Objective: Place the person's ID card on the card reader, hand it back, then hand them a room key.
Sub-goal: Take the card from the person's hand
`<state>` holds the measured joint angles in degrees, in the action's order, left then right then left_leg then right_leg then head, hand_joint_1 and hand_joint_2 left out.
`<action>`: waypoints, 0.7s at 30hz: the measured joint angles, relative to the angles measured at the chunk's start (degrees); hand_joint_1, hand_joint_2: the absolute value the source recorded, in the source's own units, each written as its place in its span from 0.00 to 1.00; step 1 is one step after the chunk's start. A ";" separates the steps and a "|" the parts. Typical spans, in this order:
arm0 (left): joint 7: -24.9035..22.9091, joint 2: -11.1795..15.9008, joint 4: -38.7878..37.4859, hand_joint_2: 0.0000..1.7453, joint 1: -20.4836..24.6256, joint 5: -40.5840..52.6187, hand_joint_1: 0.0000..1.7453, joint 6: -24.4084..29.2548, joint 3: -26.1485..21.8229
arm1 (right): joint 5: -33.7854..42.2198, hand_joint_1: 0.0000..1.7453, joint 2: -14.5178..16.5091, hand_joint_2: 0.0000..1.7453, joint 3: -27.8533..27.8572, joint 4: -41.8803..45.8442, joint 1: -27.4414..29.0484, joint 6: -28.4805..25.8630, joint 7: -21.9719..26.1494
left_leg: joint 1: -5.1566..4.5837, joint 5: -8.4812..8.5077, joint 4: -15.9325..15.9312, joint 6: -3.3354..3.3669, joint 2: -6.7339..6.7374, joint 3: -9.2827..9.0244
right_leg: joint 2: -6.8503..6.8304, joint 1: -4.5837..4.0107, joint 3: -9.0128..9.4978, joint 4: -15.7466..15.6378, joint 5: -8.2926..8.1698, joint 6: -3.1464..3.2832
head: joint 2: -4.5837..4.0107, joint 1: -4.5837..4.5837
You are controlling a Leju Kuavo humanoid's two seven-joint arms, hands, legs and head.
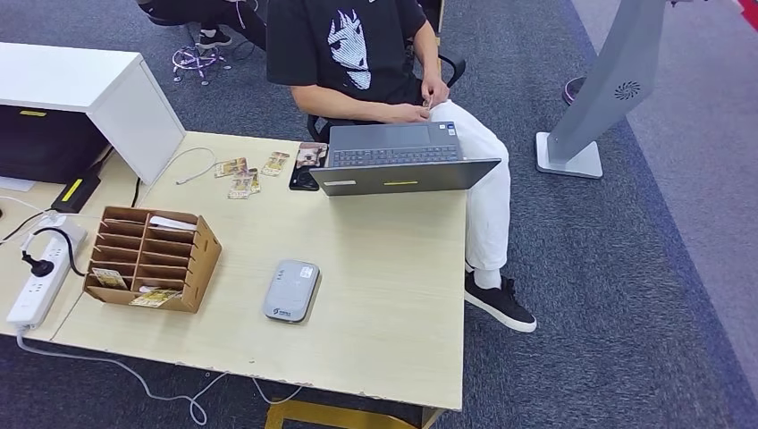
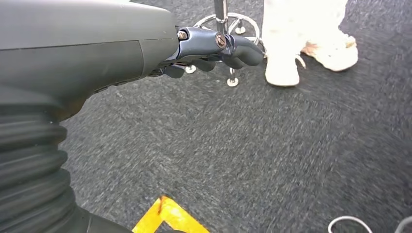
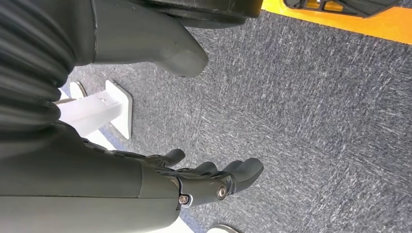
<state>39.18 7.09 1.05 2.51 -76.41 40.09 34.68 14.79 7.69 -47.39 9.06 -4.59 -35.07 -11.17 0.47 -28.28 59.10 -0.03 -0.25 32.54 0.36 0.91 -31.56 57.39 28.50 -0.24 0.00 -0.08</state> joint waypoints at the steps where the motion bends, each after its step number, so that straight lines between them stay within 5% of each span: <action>1: -1.22 -0.76 0.00 1.00 0.11 -0.62 0.00 0.00 0.64 | -0.03 0.00 0.01 1.00 -0.01 -0.01 0.00 0.02 -0.10 | -0.02 0.00 0.00 0.00 0.00 0.00 | 0.00 0.01 0.00 0.00 0.00 0.00 | 0.00 0.01; 7: -21.53 -7.64 1.41 1.00 2.02 1.46 0.00 -0.95 7.20 | -0.90 0.00 0.11 1.00 -0.71 -0.01 -0.18 0.19 -0.89 | -0.16 0.01 0.03 0.03 -0.06 0.01 | -0.03 0.15 0.00 -0.02 -0.02 -0.04 | -0.01 0.00; 9: -24.73 -9.26 2.72 1.00 2.47 2.81 0.00 -2.01 9.97 | -1.11 0.00 0.18 1.00 -1.10 -0.01 -0.28 0.43 -1.06 | -0.17 0.01 0.03 0.04 -0.04 0.01 | -0.02 0.16 0.01 -0.02 -0.04 -0.07 | 0.00 -0.02; 21: -14.60 -11.35 5.67 1.00 5.36 5.08 0.00 -2.61 15.97 | 0.25 0.00 0.21 1.00 -1.31 -0.01 -0.48 0.69 0.73 | -0.11 0.02 0.02 0.03 -0.03 -0.04 | 0.00 0.10 0.00 -0.01 -0.05 -0.07 | -0.01 0.00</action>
<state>24.58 -4.26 6.72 7.87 -71.34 37.48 50.65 15.04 7.90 -48.70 9.05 -5.07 -34.38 -10.45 0.36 -28.26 59.12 0.00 -0.28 32.50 0.36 1.01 -31.56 57.38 28.45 -0.30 -0.01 -0.08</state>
